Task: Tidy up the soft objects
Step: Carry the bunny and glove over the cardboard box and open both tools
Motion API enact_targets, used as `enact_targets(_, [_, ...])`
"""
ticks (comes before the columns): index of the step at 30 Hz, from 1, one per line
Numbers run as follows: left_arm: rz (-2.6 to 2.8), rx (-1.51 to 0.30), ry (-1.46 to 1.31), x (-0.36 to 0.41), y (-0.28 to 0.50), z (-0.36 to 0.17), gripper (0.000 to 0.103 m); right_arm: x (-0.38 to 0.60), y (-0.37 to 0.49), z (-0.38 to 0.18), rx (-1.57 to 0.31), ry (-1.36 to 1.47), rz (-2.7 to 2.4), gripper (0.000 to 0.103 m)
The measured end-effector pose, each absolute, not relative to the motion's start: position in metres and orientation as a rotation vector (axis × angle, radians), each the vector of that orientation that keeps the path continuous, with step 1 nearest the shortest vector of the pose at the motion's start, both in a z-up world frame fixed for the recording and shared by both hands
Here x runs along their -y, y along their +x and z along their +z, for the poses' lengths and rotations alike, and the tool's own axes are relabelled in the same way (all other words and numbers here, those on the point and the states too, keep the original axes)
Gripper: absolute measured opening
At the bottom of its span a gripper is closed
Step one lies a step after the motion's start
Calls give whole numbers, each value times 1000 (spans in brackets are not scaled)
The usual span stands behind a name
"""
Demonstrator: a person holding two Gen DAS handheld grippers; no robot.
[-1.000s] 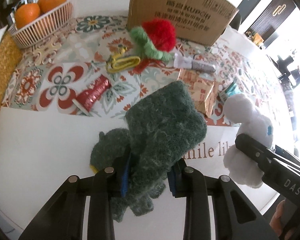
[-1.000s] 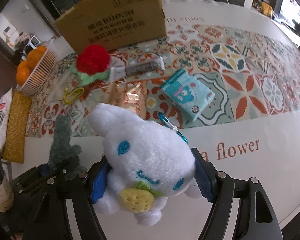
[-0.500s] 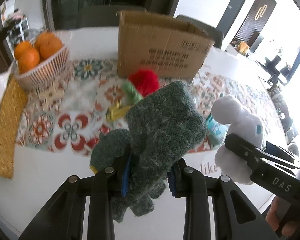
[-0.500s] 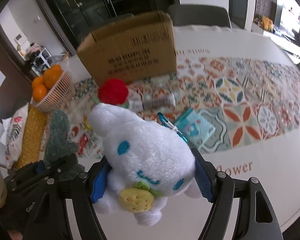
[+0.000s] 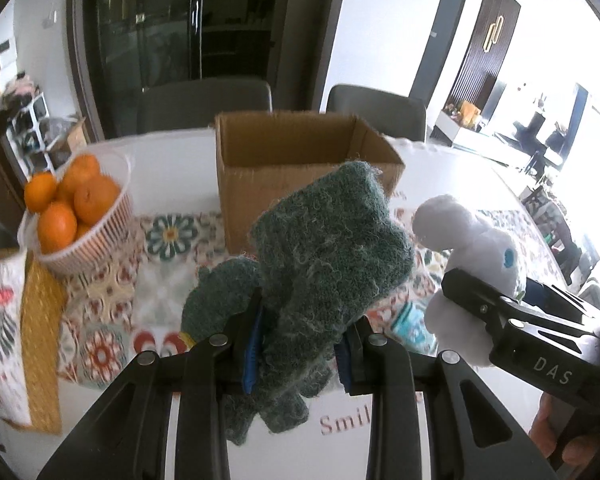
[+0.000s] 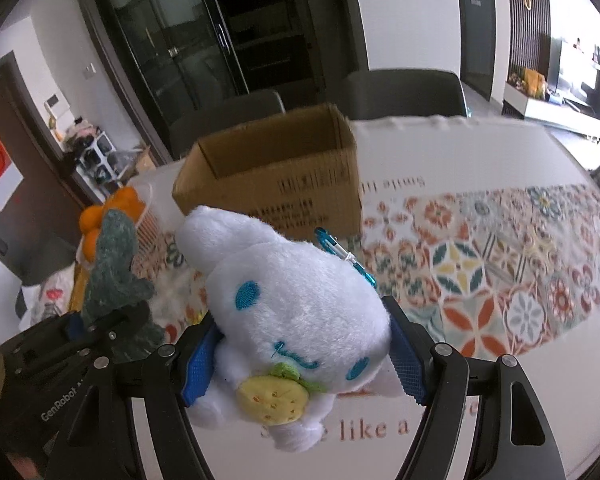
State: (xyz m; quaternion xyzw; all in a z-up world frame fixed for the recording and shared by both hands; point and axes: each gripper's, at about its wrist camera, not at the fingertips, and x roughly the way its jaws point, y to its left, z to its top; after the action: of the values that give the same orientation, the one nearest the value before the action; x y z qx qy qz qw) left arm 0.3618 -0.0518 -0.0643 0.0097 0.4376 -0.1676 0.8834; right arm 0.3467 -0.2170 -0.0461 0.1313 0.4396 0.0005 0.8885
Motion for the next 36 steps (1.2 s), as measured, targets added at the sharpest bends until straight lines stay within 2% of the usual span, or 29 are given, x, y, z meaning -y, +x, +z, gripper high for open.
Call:
enact_targets(18, [-402,-844,63,70,445,-7,31,231,435,10,-819,260,44,75])
enact_targets(27, [-416,-908,61,80,498,-7,31,235,488,27,-839,228,74,75])
enact_targets(36, [-401,-975,66,88,555,-24,31,240,550,12,-926,243,121,75])
